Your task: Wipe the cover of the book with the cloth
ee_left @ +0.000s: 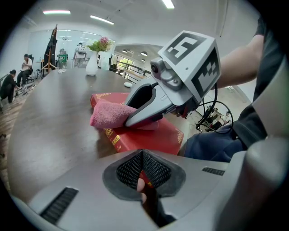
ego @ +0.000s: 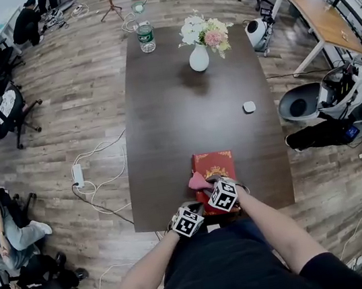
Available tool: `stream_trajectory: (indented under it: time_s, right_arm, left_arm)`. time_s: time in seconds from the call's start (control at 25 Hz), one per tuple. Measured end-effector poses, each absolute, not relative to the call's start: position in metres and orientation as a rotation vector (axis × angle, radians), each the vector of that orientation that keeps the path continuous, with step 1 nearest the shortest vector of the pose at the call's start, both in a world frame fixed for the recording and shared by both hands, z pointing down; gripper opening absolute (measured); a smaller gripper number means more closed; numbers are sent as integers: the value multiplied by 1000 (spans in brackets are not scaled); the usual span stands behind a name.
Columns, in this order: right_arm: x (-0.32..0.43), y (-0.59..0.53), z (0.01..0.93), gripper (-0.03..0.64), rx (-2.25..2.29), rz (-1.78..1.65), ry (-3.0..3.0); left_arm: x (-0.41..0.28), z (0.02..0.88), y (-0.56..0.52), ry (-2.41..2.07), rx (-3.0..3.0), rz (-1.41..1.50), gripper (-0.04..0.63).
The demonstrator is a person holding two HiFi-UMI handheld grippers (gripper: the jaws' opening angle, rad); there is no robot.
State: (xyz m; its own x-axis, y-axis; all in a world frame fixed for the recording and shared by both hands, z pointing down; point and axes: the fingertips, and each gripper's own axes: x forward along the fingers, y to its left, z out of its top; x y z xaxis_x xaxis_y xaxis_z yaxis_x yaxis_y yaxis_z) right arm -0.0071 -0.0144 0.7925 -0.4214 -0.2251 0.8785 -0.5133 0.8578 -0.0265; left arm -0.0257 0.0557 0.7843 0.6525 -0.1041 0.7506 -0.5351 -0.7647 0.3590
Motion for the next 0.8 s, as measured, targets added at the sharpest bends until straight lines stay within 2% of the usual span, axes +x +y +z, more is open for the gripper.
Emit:
stream_trajectory:
  time_s: [0.8]
  right_arm:
    - [23,-12,796,117,562,369,-1989]
  left_arm:
    - [-27,787,56,-486,2282,1023,-5]
